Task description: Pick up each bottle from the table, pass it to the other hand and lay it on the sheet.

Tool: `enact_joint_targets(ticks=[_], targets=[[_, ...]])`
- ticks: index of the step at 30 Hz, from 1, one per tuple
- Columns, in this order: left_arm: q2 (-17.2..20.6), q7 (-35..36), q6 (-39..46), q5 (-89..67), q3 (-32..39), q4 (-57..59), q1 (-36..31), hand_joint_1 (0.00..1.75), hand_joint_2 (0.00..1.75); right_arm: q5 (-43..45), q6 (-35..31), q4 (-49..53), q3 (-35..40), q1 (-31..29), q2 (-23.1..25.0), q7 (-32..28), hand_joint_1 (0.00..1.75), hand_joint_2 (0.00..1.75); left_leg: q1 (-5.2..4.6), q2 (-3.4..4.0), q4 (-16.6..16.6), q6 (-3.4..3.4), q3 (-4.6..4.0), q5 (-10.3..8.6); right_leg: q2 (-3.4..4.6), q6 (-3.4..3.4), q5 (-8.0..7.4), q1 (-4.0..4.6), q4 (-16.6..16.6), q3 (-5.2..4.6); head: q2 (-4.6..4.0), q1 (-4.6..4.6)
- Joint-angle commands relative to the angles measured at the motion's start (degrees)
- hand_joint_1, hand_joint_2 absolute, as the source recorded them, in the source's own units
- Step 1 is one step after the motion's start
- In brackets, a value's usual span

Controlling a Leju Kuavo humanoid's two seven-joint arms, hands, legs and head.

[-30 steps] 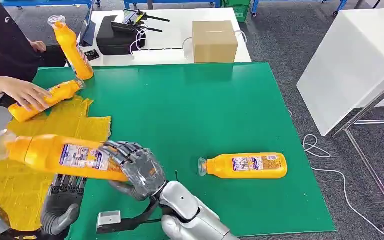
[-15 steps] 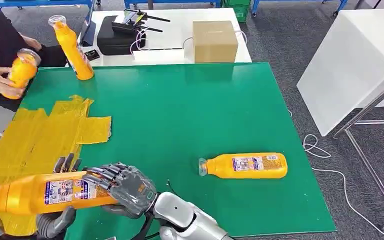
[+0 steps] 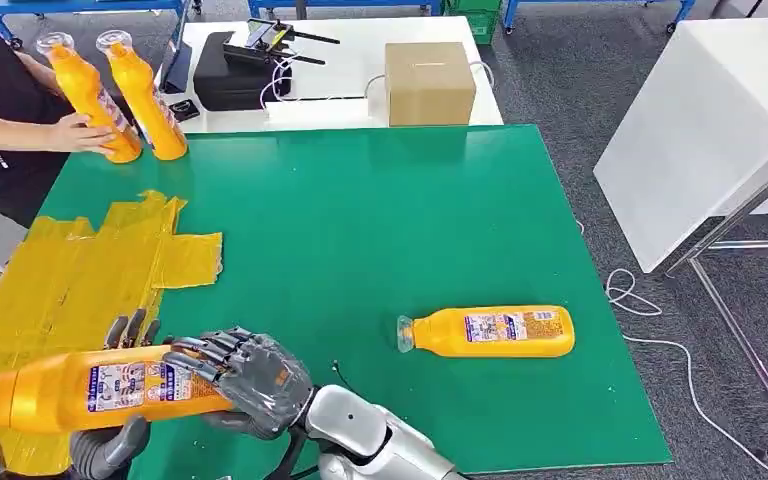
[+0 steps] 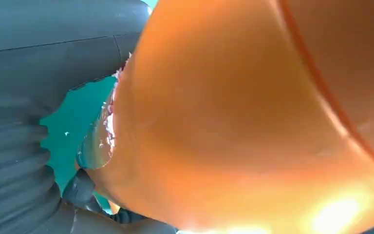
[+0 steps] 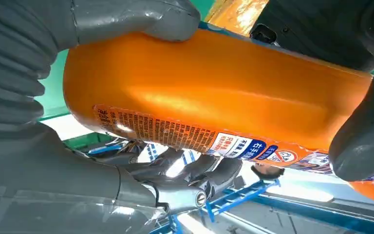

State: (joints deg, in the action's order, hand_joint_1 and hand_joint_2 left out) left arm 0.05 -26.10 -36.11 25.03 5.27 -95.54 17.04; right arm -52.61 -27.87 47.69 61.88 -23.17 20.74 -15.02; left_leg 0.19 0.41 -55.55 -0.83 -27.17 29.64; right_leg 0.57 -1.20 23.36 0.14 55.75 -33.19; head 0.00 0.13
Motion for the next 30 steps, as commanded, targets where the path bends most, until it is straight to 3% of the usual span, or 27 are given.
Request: enact_joint_targets(ticks=[1, 2, 3, 12, 24, 26, 27, 28, 29, 30], targets=[[-0.38, 0.22, -0.71, -0.10, 0.22, -1.47, -2.47, 0.00, 1.75, -0.82, 2.37, -5.71, 3.00, 3.30, -0.74, -0.61, 1.68, 1.75, 0.06, -0.24, 0.16, 0.02, 0.21, -0.01, -0.25, -0.03, 0.05, 0.06, -0.18, 0.30, 0.00, 0.00], [-0.54, 0.21, -0.79, 0.06, 0.25, -1.39, -2.57, 0.00, 1.75, -0.86, 2.54, -5.67, 2.97, 3.26, -0.74, -0.57, 1.68, 1.75, 0.06, -0.21, 0.13, 0.02, 0.15, -0.02, -0.22, -0.03, 0.03, 0.05, -0.16, 0.23, 0.00, 0.00], [-0.95, 0.08, -0.94, 0.28, 0.56, -1.55, -2.53, 1.73, 1.75, -1.02, 2.58, -5.57, 2.77, 3.33, -0.74, -0.34, 1.71, 1.75, 0.08, -0.27, 0.17, 0.03, 0.23, -0.01, -0.28, -0.04, 0.05, 0.08, -0.21, 0.33, 0.00, 0.00], [-2.37, -0.47, -1.52, 0.19, 1.29, -2.14, -2.68, 1.75, 1.75, -1.81, 2.69, -5.29, 1.04, 3.79, -0.74, 0.16, 1.61, 1.75, 0.08, -0.31, 0.16, 0.03, 0.22, -0.02, -0.32, -0.03, 0.06, 0.08, -0.20, 0.33, 0.00, 0.00], [-3.40, -1.49, -1.32, -1.06, 2.39, -2.21, -3.39, 1.75, 1.75, -1.73, 2.99, -3.44, -3.34, 4.38, -0.85, 1.12, 1.62, 1.75, 0.06, -0.29, 0.10, 0.02, 0.12, -0.03, -0.29, -0.03, 0.04, 0.07, -0.15, 0.22, 0.00, 0.00], [-3.60, -1.59, -1.06, -1.44, 2.77, -2.33, -3.34, 1.75, 1.75, -2.03, 2.10, -3.10, -3.98, 4.44, -1.03, 1.71, 1.43, 1.75, 0.06, -0.29, 0.11, 0.02, 0.14, -0.03, -0.30, -0.03, 0.04, 0.06, -0.15, 0.23, 0.00, 0.00], [-3.87, -2.04, -0.37, -2.77, 3.20, -2.62, -3.39, 1.75, 1.75, -2.94, 0.74, -2.27, -4.79, 4.54, -1.33, 2.72, 0.24, 1.75, 0.09, -0.34, 0.13, 0.03, 0.21, -0.01, -0.35, -0.04, 0.06, 0.10, -0.19, 0.32, 0.00, 0.00], [-4.08, -2.38, 0.60, -4.36, 3.59, -2.97, -3.49, 1.75, 1.75, -3.65, -0.64, -1.45, -5.68, 4.50, -1.61, 4.10, 0.00, 1.75, 0.07, -0.28, 0.11, 0.02, 0.16, -0.01, -0.30, -0.03, 0.05, 0.07, -0.16, 0.26, 0.00, -0.02], [-4.82, -4.51, 5.14, -11.45, 4.64, -4.06, -3.82, 1.75, 1.75, -4.45, -1.98, 0.78, -7.83, 4.60, -2.40, 6.46, 0.00, 1.75, 0.06, -0.25, 0.07, 0.02, 0.09, -0.02, -0.26, -0.03, 0.03, 0.06, -0.12, 0.18, 0.00, -0.02], [-5.56, -6.25, 9.61, -17.27, 5.15, -4.98, -4.38, 1.75, 1.75, -4.01, -1.92, 2.67, -10.04, 4.84, -2.97, 7.75, 0.00, 0.00, 0.09, -0.32, 0.10, 0.03, 0.16, -0.01, -0.33, -0.04, 0.05, 0.09, -0.17, 0.27, 0.00, 0.00]])
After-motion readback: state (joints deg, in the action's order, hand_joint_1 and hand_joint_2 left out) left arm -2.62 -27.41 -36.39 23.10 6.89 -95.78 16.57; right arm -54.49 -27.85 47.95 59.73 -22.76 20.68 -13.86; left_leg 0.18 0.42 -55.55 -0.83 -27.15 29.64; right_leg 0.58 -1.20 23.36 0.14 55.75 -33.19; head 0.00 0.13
